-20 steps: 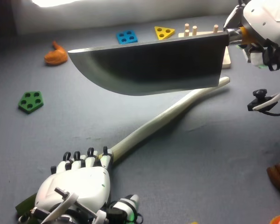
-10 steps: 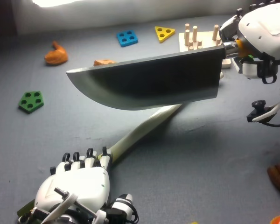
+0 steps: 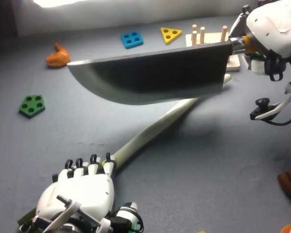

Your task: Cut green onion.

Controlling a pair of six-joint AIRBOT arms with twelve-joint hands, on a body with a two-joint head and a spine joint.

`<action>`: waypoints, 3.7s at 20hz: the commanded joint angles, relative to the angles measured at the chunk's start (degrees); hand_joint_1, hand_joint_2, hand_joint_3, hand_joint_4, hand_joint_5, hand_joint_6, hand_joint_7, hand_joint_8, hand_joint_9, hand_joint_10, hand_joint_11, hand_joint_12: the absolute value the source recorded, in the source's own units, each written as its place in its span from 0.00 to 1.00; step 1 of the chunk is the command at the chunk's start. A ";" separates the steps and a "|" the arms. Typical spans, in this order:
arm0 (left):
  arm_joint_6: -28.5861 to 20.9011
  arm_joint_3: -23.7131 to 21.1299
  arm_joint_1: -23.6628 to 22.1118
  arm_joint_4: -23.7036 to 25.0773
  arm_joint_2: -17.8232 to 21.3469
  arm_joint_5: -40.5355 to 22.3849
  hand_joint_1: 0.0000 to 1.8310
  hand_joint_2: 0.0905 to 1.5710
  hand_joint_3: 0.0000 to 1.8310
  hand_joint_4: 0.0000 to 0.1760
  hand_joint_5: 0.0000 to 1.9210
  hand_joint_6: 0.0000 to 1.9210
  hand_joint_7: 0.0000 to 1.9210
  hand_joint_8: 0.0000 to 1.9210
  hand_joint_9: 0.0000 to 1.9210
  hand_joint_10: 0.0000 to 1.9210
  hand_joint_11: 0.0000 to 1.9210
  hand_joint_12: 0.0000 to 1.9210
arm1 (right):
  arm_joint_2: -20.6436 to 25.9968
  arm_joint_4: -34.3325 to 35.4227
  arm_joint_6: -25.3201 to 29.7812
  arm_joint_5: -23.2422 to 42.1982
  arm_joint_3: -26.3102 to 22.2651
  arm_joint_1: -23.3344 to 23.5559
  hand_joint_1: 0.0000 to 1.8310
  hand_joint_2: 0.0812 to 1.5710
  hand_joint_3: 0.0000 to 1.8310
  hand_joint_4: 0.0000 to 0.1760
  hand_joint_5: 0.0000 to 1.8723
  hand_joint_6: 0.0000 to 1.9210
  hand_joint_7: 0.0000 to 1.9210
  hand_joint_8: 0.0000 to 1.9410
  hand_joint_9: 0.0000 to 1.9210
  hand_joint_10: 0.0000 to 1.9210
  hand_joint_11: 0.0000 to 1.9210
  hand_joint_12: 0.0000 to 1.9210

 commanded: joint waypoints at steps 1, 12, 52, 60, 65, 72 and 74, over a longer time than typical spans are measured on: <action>0.10 -0.12 -0.32 2.31 -0.43 2.75 0.19 0.91 0.00 0.10 0.03 0.00 0.02 0.00 0.02 0.00 0.00 0.12 | -0.08 -1.65 1.09 7.19 0.37 0.53 0.86 0.50 0.40 1.00 0.71 1.00 0.82 1.00 0.84 1.00 0.87 1.00; 0.09 0.20 -1.63 1.21 -0.41 2.75 0.22 0.90 0.00 0.11 0.06 0.01 0.02 0.00 0.01 0.00 0.00 0.15 | -0.51 -1.92 1.49 5.17 1.68 -1.71 0.88 0.48 0.39 1.00 0.72 1.00 0.80 1.00 0.83 1.00 0.85 1.00; 0.12 0.08 -2.50 2.45 0.40 2.40 0.29 0.86 0.00 0.00 0.12 0.00 0.09 0.00 0.06 0.00 0.00 0.25 | 3.09 -16.06 25.94 5.03 16.04 5.24 0.87 0.51 0.36 1.00 0.75 1.00 0.80 1.00 0.83 1.00 0.86 1.00; 0.12 -0.14 -3.87 1.80 0.80 2.05 0.28 0.87 0.00 0.04 0.13 0.00 0.09 0.00 0.05 0.00 0.00 0.11 | -1.89 -22.77 34.64 1.48 28.62 5.16 0.87 0.51 0.36 1.00 0.73 1.00 0.79 1.00 0.83 1.00 0.85 1.00; 0.13 -0.17 -4.15 1.61 0.79 1.84 0.26 0.87 0.00 0.00 0.14 0.00 0.09 0.00 0.05 0.00 0.00 0.20 | -5.37 -22.75 38.05 -1.77 35.68 5.59 0.87 0.51 0.36 1.00 0.73 1.00 0.81 1.00 0.84 1.00 0.87 1.00; 0.32 -0.59 -4.47 2.08 1.38 1.83 0.23 0.85 0.00 0.09 0.09 0.00 0.07 0.00 0.07 0.00 0.00 0.31 | -9.84 -22.76 41.29 -2.27 43.07 4.80 0.85 0.52 0.40 1.00 0.72 1.00 0.79 1.00 0.81 1.00 0.84 1.00; 0.60 -0.51 -5.08 2.11 1.69 1.82 0.33 0.83 0.00 0.12 0.11 0.01 0.07 0.00 0.06 0.00 0.00 0.27 | -10.41 -22.81 41.30 -2.46 43.64 4.59 0.83 0.55 0.35 1.00 0.75 1.00 0.78 1.00 0.81 1.00 0.84 1.00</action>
